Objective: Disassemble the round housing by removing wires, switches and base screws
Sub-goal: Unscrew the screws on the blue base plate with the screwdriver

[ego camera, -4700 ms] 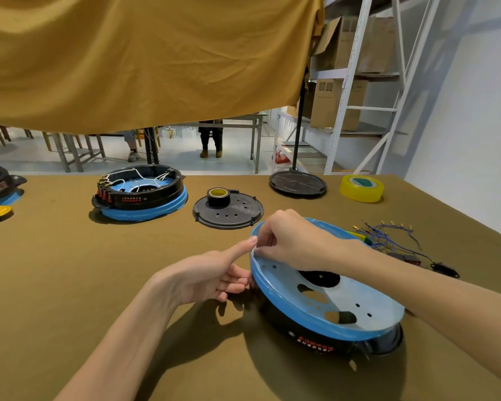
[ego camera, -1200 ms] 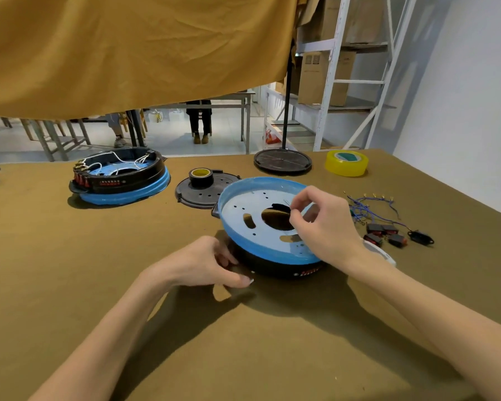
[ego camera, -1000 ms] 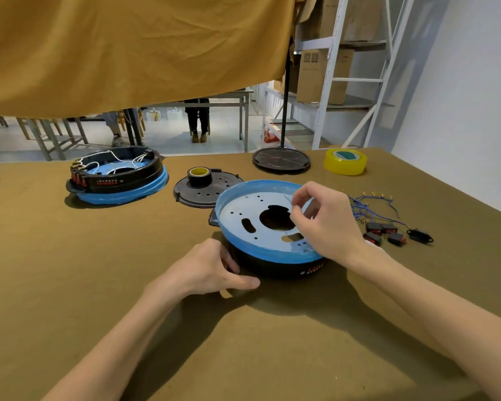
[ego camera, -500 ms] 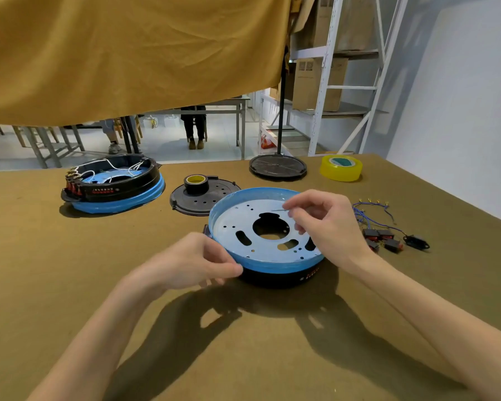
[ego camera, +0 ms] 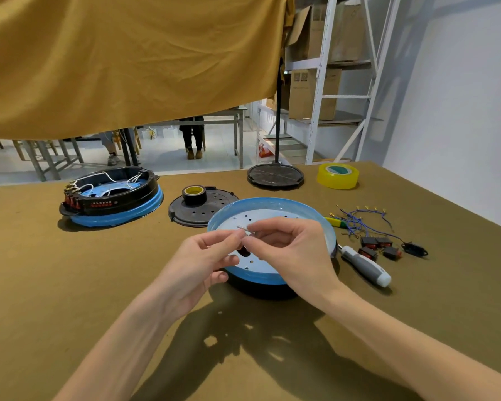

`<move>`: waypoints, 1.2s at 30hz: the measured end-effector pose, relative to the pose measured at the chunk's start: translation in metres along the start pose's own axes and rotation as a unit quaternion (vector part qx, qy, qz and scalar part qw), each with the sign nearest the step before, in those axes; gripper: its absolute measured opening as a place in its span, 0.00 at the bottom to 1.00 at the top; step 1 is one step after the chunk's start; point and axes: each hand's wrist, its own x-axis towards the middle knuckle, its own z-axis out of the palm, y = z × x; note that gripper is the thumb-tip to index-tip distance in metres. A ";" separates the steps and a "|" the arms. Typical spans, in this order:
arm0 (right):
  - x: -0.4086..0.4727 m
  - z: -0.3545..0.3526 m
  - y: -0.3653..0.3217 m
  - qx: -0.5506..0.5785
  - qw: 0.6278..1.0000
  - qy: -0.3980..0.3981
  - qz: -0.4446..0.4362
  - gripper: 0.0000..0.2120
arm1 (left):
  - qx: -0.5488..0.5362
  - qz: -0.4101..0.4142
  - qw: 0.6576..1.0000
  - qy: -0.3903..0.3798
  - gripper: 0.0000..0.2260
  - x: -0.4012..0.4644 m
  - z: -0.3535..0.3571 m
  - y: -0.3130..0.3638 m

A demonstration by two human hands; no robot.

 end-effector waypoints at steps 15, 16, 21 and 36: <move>0.029 -0.138 0.068 -0.338 0.920 0.179 0.088 0.04 | 0.348 0.258 0.877 0.208 0.16 0.024 0.006 -0.048; 0.028 -0.144 0.077 -0.367 0.911 0.160 0.100 0.04 | 0.333 0.247 0.884 0.217 0.18 0.026 0.006 -0.050; 0.030 -0.149 0.095 -0.449 0.879 0.048 0.153 0.05 | 0.284 0.183 0.913 0.228 0.29 0.029 0.007 -0.051; 0.043 -0.090 0.038 -0.372 0.891 -0.071 0.252 0.29 | 0.195 0.097 0.962 0.162 0.20 0.035 -0.013 -0.051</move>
